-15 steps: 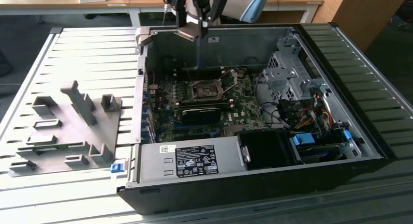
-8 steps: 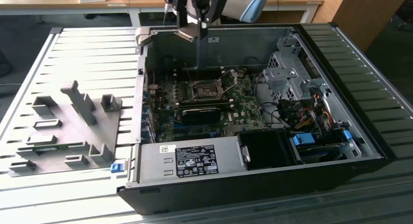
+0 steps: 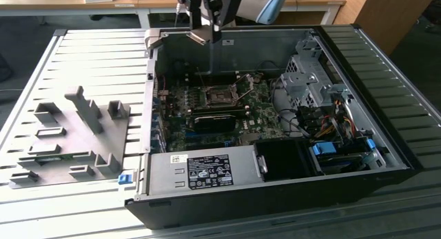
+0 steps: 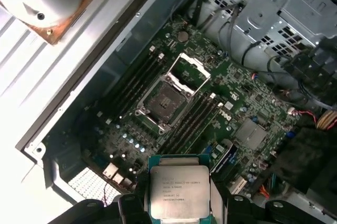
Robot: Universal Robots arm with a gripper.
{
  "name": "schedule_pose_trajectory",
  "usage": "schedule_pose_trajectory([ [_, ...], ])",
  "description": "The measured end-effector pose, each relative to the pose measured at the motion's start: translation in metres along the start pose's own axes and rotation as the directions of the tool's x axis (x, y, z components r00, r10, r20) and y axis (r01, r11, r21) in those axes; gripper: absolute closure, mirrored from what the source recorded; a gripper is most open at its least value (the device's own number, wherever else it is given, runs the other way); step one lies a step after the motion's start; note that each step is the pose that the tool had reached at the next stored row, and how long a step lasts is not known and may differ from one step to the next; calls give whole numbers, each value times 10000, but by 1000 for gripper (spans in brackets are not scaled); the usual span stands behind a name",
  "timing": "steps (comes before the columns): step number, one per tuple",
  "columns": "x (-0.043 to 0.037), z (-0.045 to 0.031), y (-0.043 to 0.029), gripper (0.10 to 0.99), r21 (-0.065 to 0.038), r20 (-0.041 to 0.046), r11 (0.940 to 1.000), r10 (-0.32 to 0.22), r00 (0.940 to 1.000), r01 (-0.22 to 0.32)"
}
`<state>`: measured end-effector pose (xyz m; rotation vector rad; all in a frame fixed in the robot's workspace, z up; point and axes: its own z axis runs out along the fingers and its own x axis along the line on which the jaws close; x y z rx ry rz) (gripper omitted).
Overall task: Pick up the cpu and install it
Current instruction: 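Place the cpu into insertion slot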
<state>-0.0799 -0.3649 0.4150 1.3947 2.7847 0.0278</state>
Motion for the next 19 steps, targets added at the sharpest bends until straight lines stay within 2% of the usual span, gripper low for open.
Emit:
schedule_pose_trajectory([
  [6, 6, 10, 7, 541, 26, 42, 9978, 661, 9978, -661],
  [11, 11, 19, 12, 541, 48, 82, 9927, 1204, 9927, -1204],
  [15, 14, 34, 14, 541, 62, 114, 9860, 1663, 9860, -1664],
  [19, 16, 54, 15, 541, 72, 137, 9749, 2223, 9749, -2225],
])
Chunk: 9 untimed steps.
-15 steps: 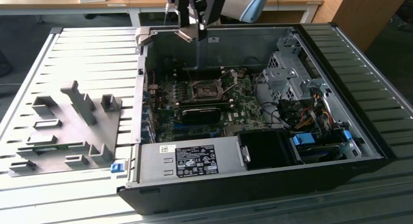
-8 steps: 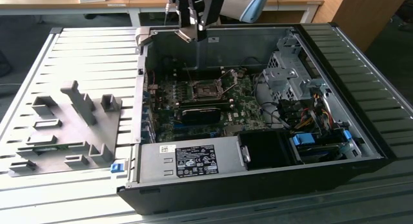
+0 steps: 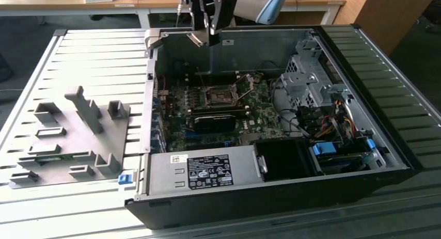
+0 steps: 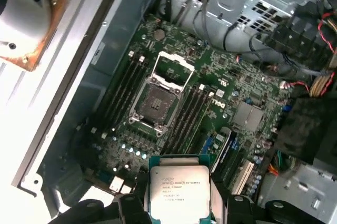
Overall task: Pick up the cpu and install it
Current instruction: 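Place the cpu into insertion slot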
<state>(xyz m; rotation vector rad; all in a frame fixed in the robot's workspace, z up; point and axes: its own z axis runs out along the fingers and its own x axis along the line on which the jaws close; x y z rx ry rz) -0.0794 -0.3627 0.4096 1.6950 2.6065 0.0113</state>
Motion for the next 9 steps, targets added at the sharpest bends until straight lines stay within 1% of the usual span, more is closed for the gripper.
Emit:
schedule_pose_trajectory([
  [5, 2, 20, 0, 541, 18, 23, 9976, 695, 9976, -695],
  [9, 5, 33, 1, 541, 30, 40, 9923, 1241, 9923, -1241],
])
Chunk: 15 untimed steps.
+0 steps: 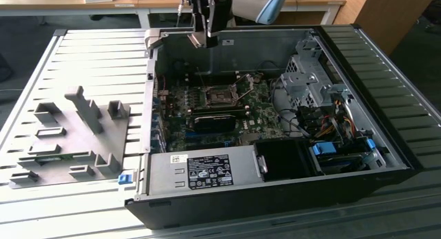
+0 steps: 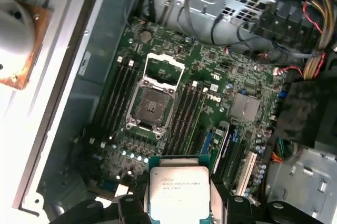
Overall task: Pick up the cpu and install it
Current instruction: 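Place the cpu into insertion slot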
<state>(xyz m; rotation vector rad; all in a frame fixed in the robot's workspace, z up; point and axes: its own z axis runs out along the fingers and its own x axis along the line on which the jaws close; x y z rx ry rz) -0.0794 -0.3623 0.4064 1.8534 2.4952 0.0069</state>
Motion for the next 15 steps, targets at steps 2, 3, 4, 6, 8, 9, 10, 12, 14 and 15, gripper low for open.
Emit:
schedule_pose_trajectory([
  [2, 1, 5, 0, 541, 7, 8, 9996, 284, 9996, -284],
  [3, 2, 7, 0, 541, 10, 10, 9991, 416, 9991, -416],
  [4, 2, 9, 0, 541, 13, 14, 9985, 545, 9985, -545],
  [6, 3, 13, 0, 541, 20, 21, 9967, 814, 9967, -814],
  [8, 4, 17, 0, 541, 25, 30, 9942, 1072, 9942, -1073],
  [9, 5, 19, 1, 541, 28, 34, 9928, 1196, 9928, -1196],
  [10, 5, 21, 1, 541, 31, 38, 9913, 1317, 9913, -1317],
  [12, 6, 25, 1, 541, 37, 47, 9874, 1582, 9874, -1582],
  [14, 7, 29, 1, 541, 43, 64, 9828, 1845, 9828, -1845],
  [15, 8, 32, 1, 541, 46, 73, 9804, 1971, 9804, -1971],
])
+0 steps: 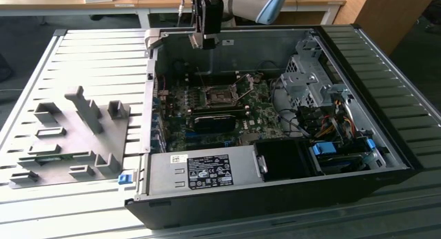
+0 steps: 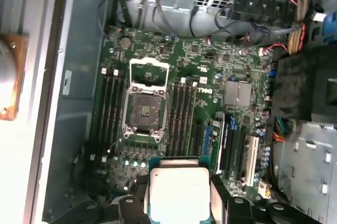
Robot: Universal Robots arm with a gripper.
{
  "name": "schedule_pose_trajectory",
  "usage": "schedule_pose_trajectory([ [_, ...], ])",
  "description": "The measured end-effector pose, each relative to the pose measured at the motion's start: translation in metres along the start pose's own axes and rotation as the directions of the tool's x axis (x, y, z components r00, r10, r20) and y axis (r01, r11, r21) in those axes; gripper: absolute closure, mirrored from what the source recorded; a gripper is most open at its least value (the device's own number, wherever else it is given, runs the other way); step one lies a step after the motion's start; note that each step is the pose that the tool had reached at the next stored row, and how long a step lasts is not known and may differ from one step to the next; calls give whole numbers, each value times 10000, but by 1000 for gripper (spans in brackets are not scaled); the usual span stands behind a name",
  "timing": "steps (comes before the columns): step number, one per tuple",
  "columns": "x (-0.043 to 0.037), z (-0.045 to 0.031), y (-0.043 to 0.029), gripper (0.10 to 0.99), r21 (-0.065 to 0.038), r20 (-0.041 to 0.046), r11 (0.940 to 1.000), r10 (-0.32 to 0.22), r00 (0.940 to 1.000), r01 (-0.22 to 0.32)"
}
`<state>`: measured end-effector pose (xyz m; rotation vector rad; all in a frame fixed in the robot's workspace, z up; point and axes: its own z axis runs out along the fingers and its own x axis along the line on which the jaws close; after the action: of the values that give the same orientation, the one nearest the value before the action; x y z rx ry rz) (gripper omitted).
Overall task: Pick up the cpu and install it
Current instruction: 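Place the cpu into insertion slot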
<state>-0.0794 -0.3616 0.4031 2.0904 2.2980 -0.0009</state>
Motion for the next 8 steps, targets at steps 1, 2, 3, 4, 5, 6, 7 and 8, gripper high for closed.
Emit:
schedule_pose_trajectory([
  [1, 0, 4, 0, 541, 3, 5, 9999, 139, 9999, -139],
  [2, 1, 7, 0, 541, 7, 9, 9996, 282, 9996, -282],
  [3, 2, 9, 0, 541, 11, 15, 9991, 415, 9991, -415],
  [4, 2, 11, 0, 541, 14, 19, 9986, 535, 9986, -535],
  [5, 2, 13, 0, 541, 17, 23, 9980, 634, 9980, -634],
  [6, 3, 13, 0, 541, 20, 31, 9974, 713, 9974, -714],
  [7, 3, 14, 0, 541, 21, 36, 9970, 769, 9970, -769],
  [8, 4, 16, 1, 541, 21, 43, 9966, 818, 9966, -819],
])
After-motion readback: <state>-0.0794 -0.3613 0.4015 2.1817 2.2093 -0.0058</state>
